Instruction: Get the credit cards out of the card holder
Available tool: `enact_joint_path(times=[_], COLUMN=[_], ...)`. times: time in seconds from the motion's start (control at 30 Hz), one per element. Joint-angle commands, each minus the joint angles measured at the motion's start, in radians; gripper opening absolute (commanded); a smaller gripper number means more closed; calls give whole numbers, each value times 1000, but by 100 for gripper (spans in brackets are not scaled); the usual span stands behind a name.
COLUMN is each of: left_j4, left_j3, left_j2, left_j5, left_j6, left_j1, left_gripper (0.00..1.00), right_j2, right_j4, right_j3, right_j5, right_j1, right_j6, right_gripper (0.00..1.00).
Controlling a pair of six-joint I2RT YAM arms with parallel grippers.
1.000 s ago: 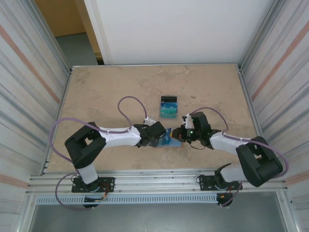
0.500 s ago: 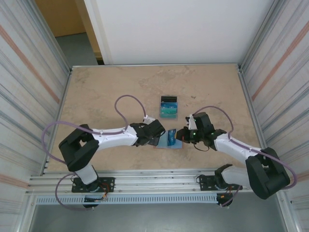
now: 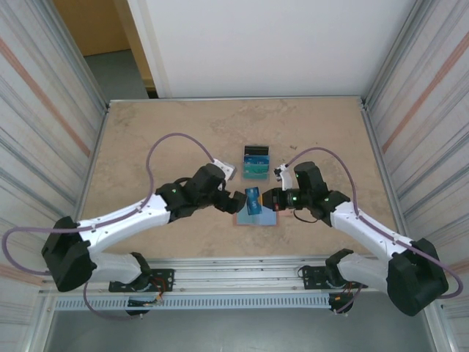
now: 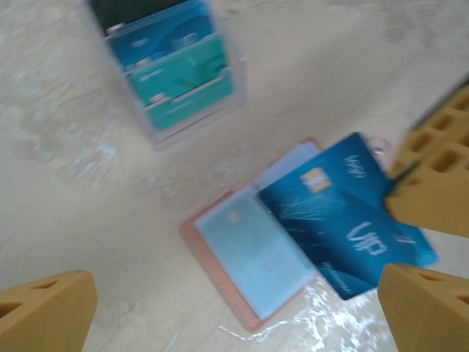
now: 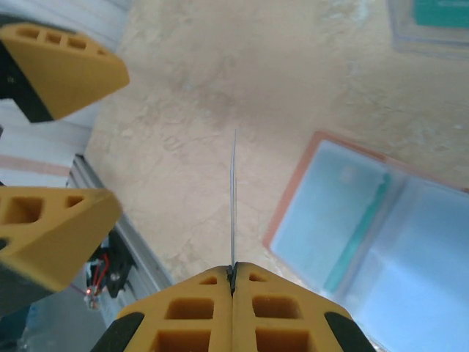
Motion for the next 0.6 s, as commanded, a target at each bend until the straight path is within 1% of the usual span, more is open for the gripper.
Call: enact_joint_path(times=[0.0,0.1,0.17,0.27,0.4,0.47,0.53,0.57], left_j4=[-29,-60,-62,-68,-106,-137,-159,-171], left_j3=[38,52,52,64,85,99,107,112], left_j2=[-12,-9,-10,-7,-3,4,11,17], left_j5=[175,247,297,378,470,505,537,548], left_j6=[250,370,422,462,519,545,565,570], left_j1=[14,23,36,66,89,90,89,90], left_gripper=[98,98,96,89,75,65,52,42], right_j2=[-18,-9,-3,9,21,24,32,34], right_j4=[-34,-56,-72,-98,-121,-129,-137,-141], right_j3=[51,86,109,145,175,186,194,201], right_j5=[-73,-112,-137,-163,-191,-195,-196,-192], right_j1=[24,45,58,78,104,115,121,122], right_j6=[-98,-140,-168,-206,-249,-266,-281,-287], right_gripper=[0,0,0,0,0,0,0,0])
